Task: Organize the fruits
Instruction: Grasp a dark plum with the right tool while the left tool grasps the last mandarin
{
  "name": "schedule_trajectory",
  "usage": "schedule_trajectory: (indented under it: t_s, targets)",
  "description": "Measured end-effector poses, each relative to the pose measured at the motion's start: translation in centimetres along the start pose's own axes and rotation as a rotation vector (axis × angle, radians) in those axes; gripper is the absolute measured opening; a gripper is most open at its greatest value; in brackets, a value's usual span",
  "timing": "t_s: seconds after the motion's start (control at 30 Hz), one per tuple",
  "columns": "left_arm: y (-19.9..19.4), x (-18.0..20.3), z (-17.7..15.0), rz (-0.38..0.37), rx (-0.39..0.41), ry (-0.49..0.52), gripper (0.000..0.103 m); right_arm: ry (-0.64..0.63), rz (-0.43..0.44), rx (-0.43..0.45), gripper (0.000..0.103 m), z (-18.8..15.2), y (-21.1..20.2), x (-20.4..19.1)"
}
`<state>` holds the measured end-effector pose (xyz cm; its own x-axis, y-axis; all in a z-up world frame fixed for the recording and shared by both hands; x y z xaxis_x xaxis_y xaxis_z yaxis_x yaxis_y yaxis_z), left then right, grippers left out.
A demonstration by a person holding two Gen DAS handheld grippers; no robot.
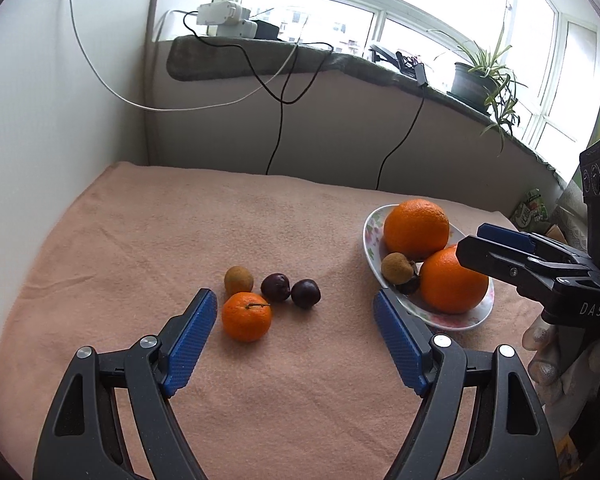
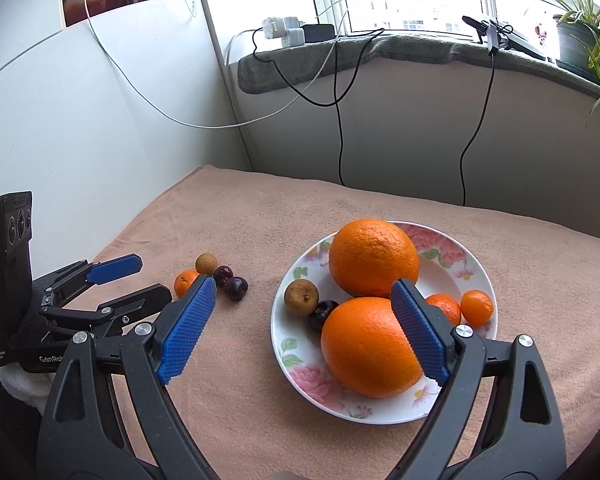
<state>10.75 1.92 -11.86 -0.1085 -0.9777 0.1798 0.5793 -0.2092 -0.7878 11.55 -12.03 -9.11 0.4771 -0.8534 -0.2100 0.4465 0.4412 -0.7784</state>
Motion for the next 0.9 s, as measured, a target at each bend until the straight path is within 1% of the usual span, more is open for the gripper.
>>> schedule_trajectory:
  t_s: [0.17,0.37,0.43,0.47,0.57,0.6,0.63,0.7,0.77,0.83,0.9]
  targets:
    - [0.3,-1.8,-1.1,0.004,-0.021,-0.04,0.079,-0.064,0.037,-0.016,0.091,0.5,0.9,-2.4]
    - [1.0,-2.8,-2.1,-0.008,-0.043,-0.062,0.077,-0.153,0.065,-0.054,0.091,1.4,2.8,-5.0]
    - [1.3,-3.0,-2.3,-0.011,-0.053,-0.062,0.074,-0.184,0.069,-0.079,0.085,1.6,3.6,-5.7]
    - [1.5,-3.1,-2.4,-0.013,-0.057,-0.061,0.073,-0.198,0.074,-0.098,0.078,1.7,4.1,-6.0]
    - [2.0,-3.2,-2.5,-0.018,-0.069,-0.062,0.07,-0.233,0.074,-0.148,0.071,1.8,5.6,-6.7]
    - [2.1,-3.3,-2.5,-0.019,-0.073,-0.064,0.068,-0.251,0.076,-0.166,0.066,1.8,6.1,-7.0]
    - [2.3,-3.3,-2.5,-0.021,-0.077,-0.066,0.066,-0.272,0.08,-0.185,0.062,1.9,6.5,-7.3]
    - [2.7,-3.2,-2.3,-0.027,-0.084,-0.066,0.062,-0.306,0.068,-0.211,0.053,1.9,7.4,-7.7]
    - [2.9,-3.3,-2.3,-0.03,-0.091,-0.066,0.06,-0.334,0.045,-0.227,0.05,2.1,8.4,-8.0]
    - [3.1,-3.3,-2.4,-0.031,-0.097,-0.068,0.055,-0.343,0.041,-0.249,0.049,2.1,9.3,-8.1]
    - [3.3,-3.4,-2.3,-0.034,-0.101,-0.07,0.054,-0.343,0.046,-0.272,0.047,2.3,10.2,-8.2]
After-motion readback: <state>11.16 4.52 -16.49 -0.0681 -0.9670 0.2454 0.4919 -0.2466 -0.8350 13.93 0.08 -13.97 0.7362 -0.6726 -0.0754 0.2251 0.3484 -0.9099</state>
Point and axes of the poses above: each gripper's, at about its wrist camera, not at the fingertips, and y roughly the way its jaws point, x to its right, z to its top, the point moved 8 cm from there along y, roughly the way its jaws point, and after that the axes turned 12 degrees about -x, right-handed, at the moved point
